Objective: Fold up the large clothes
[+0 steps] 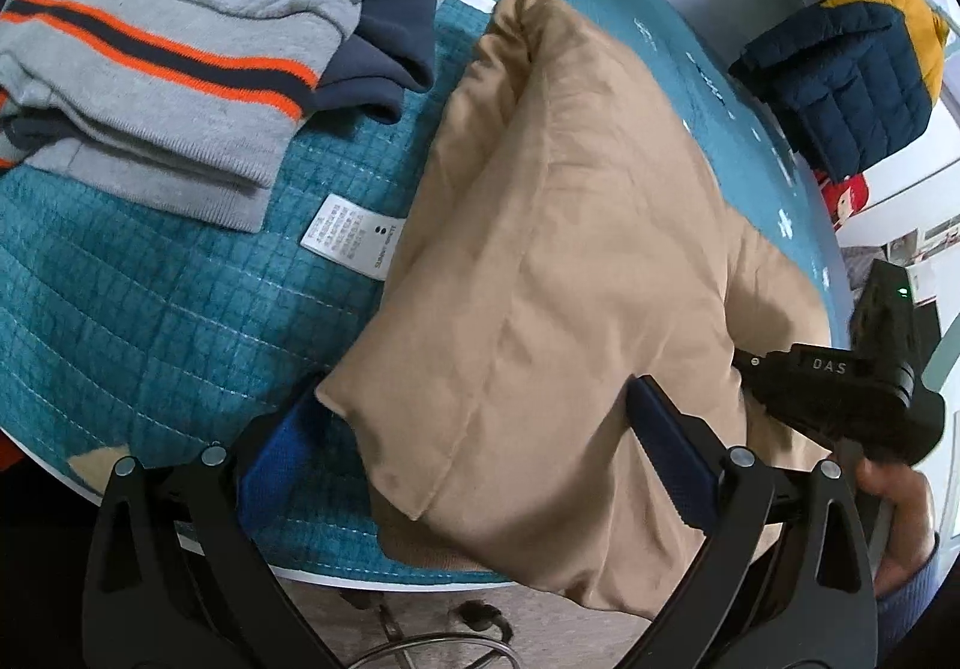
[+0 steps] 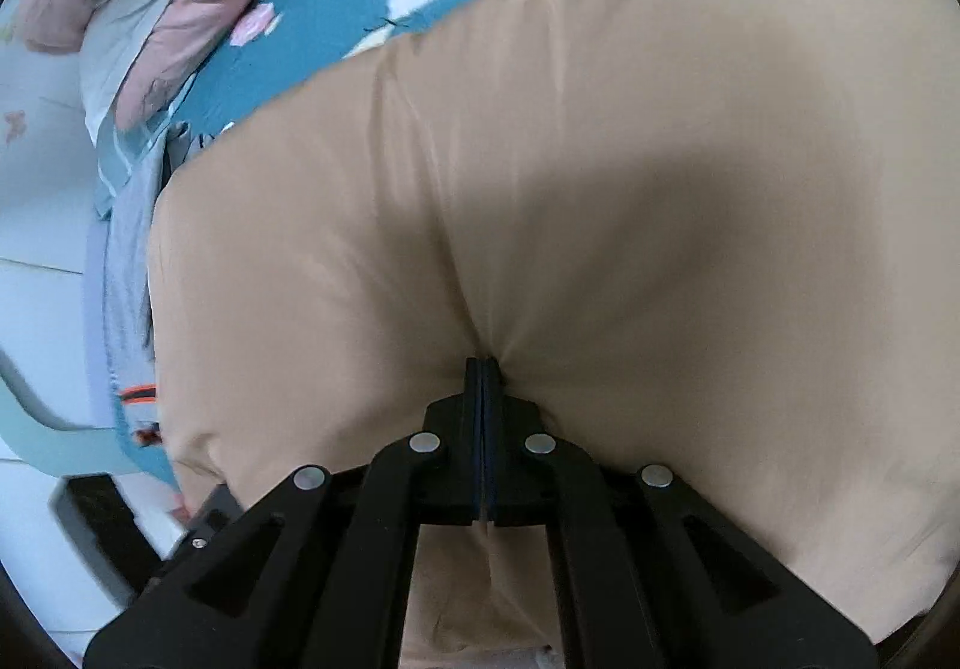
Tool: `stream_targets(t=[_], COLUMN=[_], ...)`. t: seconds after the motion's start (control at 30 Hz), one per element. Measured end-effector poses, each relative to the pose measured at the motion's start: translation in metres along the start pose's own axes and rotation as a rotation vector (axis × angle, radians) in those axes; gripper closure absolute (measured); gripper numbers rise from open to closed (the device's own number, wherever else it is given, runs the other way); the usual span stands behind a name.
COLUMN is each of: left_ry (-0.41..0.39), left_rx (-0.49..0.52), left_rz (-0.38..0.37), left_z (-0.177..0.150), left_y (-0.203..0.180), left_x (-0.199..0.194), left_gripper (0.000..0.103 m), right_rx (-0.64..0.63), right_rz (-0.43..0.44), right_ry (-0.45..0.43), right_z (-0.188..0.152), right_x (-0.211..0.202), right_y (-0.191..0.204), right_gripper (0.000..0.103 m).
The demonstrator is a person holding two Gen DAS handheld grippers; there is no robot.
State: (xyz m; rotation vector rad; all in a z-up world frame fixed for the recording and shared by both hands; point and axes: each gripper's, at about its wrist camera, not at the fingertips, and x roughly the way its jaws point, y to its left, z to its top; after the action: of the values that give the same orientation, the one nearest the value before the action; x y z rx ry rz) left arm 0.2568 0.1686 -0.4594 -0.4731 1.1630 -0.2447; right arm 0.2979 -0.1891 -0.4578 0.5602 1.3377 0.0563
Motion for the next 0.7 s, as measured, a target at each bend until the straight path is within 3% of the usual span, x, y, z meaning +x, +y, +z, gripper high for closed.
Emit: stream_targets(t=[0.27,0.4,0.53,0.57,0.6,0.67,0.7], left_ry=[-0.007,-0.013,-0.022,-0.02,-0.019,-0.011,-0.003], left_rx=[0.015,0.014,0.006,0.015,0.018,0.02,0.026], left_rz=[0.023,0.036,0.049,0.059,0.052,0.039,0.024], left_z=[-0.002,-0.001,-0.004,-0.005,-0.006,-0.007,-0.007], left_y=[-0.003,-0.007,-0.01,-0.013,-0.015,-0.02,-0.022], left_x=[0.003,0.005,0.004,0.003,0.001,-0.002,-0.003], left_gripper=[0.005,0.005,0.006,0.009,0.019,0.031,0.043], right_rx=[0.019,-0.081,-0.074,-0.065,-0.063,-0.082,-0.117], right_rz=[0.023,-0.006,0.033,0.057,0.08,0.071,0.055], right_ry=[0.055,-0.01,-0.012,-0.02,-0.032,-0.053,-0.068], right_z=[-0.073,-0.079,-0.076,-0.077,-0.079,-0.082,-0.085], right_x=[-0.009,-0.001,-0.005,-0.011,-0.018,-0.027,-0.032], right_y=[-0.018,-0.009,-0.01,-0.014,-0.018,-0.016,-0.013], right_gripper=[0.103,0.103,0.103,0.103,0.1,0.099,0.097])
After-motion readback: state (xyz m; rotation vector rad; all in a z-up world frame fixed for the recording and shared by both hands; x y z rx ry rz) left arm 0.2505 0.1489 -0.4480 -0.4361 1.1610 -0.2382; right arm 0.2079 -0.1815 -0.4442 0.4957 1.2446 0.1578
